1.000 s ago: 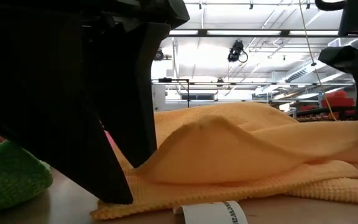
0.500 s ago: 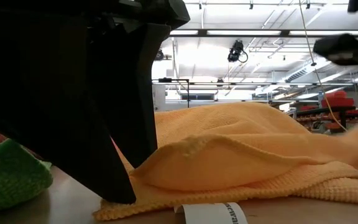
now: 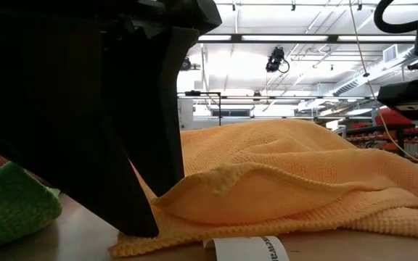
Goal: Fold microfiber towels
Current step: Fold the right orange microfiber cloth
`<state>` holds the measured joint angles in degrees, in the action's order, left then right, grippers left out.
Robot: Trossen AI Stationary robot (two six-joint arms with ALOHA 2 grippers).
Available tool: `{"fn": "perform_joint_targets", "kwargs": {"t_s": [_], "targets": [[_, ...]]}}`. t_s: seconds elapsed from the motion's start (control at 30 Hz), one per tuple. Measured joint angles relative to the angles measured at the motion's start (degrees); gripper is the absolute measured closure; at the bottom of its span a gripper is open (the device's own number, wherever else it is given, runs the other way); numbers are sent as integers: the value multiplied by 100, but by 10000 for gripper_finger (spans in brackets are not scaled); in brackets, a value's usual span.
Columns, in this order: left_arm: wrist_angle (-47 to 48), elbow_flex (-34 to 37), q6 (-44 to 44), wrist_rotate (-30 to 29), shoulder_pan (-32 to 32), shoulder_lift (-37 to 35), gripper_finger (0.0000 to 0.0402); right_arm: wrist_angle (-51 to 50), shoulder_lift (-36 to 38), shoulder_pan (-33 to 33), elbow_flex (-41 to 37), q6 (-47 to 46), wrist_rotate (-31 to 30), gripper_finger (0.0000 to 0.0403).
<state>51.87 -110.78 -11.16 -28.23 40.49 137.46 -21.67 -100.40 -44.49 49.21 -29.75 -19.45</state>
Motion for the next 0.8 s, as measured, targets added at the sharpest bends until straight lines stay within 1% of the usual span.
{"fn": "perform_joint_targets", "kwargs": {"t_s": [0.1,0.2,0.33,0.43,0.63,0.8], "targets": [[-16,16,106,-88,54,-39,291,85,-5,-7,-7,-14,-8,344],[-126,14,134,-229,126,-42,280,120,-9,14,-9,-85,1,316],[-191,-35,131,-240,205,-66,261,131,-9,60,-9,-207,7,277],[-287,-37,157,-260,256,-71,248,88,-16,64,25,-287,5,257],[-647,-44,280,-336,257,-75,240,37,-42,63,177,-232,156,241],[-831,-55,259,-404,203,-93,253,33,-42,59,192,-221,241,240]]}}
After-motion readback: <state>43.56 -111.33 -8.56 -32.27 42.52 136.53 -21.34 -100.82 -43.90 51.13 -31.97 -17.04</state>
